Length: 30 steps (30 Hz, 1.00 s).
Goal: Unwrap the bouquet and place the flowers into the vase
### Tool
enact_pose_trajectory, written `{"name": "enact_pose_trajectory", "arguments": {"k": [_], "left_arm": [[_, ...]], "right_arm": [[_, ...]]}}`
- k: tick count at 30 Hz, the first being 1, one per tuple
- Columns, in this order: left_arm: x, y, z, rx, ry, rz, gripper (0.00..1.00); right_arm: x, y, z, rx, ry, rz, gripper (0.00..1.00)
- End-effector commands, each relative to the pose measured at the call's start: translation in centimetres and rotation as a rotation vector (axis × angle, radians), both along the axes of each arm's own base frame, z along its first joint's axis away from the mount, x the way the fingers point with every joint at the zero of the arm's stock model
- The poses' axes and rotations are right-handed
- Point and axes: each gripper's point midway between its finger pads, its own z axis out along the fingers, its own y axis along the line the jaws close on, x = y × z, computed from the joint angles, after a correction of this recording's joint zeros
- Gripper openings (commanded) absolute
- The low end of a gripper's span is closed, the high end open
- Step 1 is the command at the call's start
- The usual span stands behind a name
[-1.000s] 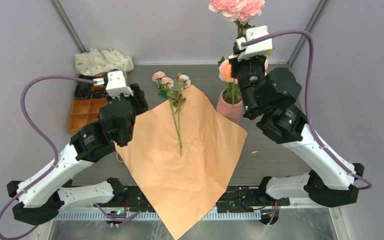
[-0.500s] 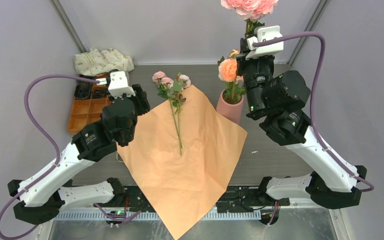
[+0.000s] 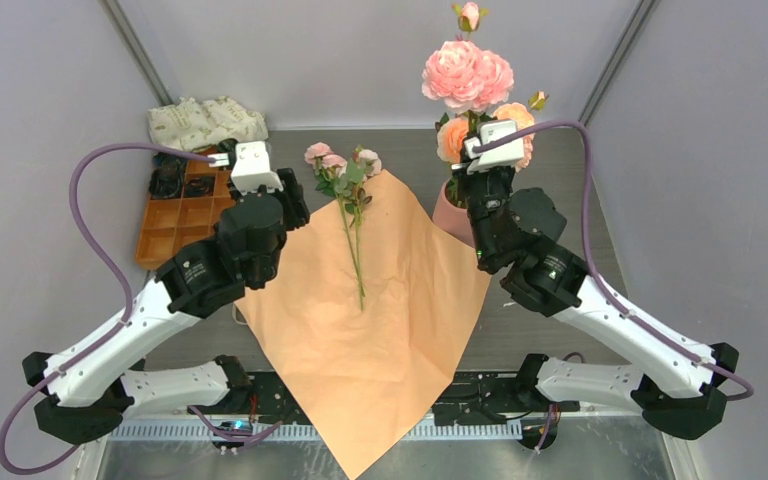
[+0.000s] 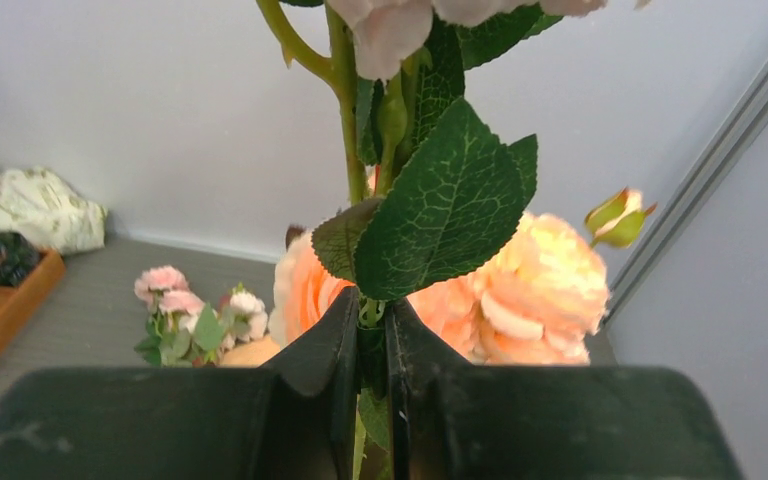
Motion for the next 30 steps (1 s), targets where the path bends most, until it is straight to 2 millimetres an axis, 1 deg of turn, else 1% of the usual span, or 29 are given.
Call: {"name": "enact_pose_trajectory", "arguments": {"k": [1, 12, 19, 21, 23, 24, 27, 30], "left_arm": [[0.2, -0.6, 1.1, -0.059, -0.019, -0.006, 0.5], [0.7, -1.9, 0.2, -0.045, 0.005, -0.027, 0.5], [1.1, -2.5, -0.7, -0.031, 0.018, -0.034, 0.5], [1.2, -2.8, -0.9, -0.025, 0.024, -0.038, 0.5], [1.3, -3.0, -1.2, -0.021, 0.03, -0.041, 0.5], [1.4, -3.2, -1.3, -0.024, 0.032, -0.041, 0.51], [1.5, -3.7, -1.6, -0.023, 0.042, -0.052, 0.52], [1.7, -4.3, -1.9, -0.025, 0.051, -0.065, 0.52]], "right_arm": [[-0.4, -1.0, -0.4, 0.145, -0.025, -0.008, 0.01], [1.1, -1.5, -8.0, 0.15, 0.075, -0.072, 0.01], [1.4, -1.3, -11.6, 0.133, 0.156, -0.078, 0.01], [1.3, -1.3, -12.5, 0.137, 0.178, -0.076, 0.05], [1.1, -1.2, -13.3, 0.143, 0.195, -0.069, 0.16], [1.0, -1.3, -13.6, 0.141, 0.2, -0.066, 0.19], [0.7, -1.6, -14.1, 0.175, 0.213, -0.065, 0.27], [0.3, -1.9, -14.5, 0.171, 0.229, -0.06, 0.41]]}}
